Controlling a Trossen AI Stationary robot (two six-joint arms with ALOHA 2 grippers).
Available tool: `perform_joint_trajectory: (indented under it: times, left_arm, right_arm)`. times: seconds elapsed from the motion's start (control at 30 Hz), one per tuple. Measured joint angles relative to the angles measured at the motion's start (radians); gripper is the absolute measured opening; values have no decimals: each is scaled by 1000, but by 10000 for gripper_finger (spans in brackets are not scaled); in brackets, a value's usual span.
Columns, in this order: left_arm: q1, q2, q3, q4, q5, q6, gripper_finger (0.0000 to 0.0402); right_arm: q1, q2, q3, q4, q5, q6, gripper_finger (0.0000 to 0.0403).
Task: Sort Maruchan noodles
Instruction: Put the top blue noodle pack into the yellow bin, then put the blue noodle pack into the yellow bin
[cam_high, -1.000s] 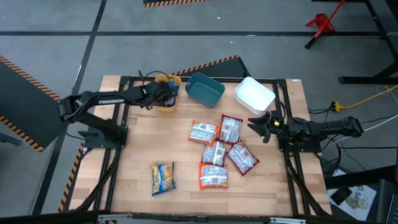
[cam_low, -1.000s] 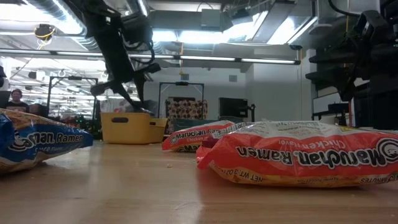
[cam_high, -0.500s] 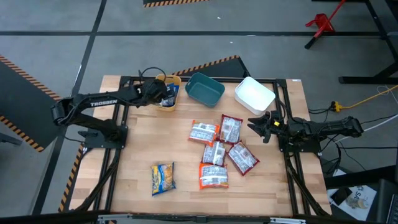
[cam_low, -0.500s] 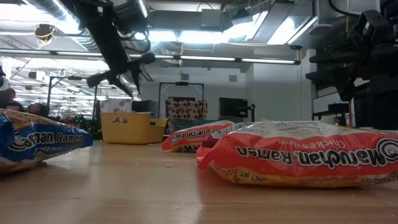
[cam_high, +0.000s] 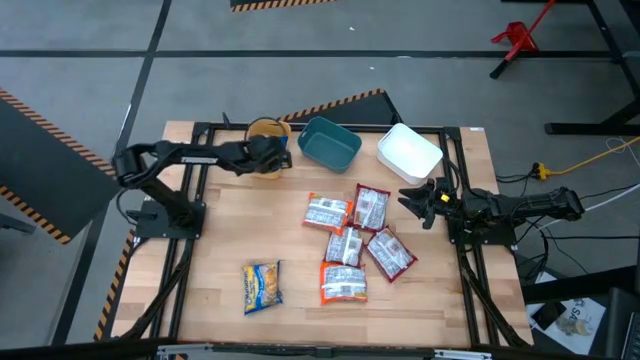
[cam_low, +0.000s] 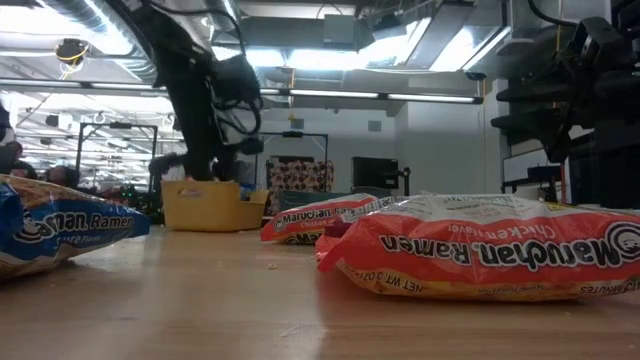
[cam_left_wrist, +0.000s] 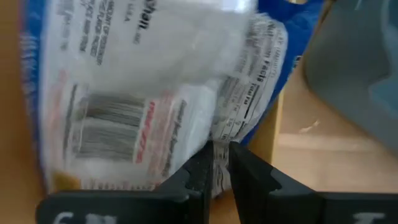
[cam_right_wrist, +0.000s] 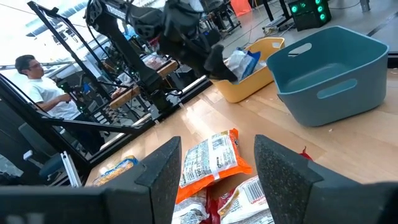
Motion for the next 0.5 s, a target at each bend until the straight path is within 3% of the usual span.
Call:
perform_joint_trajectory:
  times: [0.17,0.3,0.5]
  left_arm:
    - [0,13,1,0,35,-1,45]
    - [1,-69,-1,-6,39,15,45]
    - [1,-212,-1,-6,-63,49,45]
  right_arm:
    - [0,0,0,0,0,0,191]
    - [0,0,0,0,0,0,191]
    - [0,0,0,0,13,0,191]
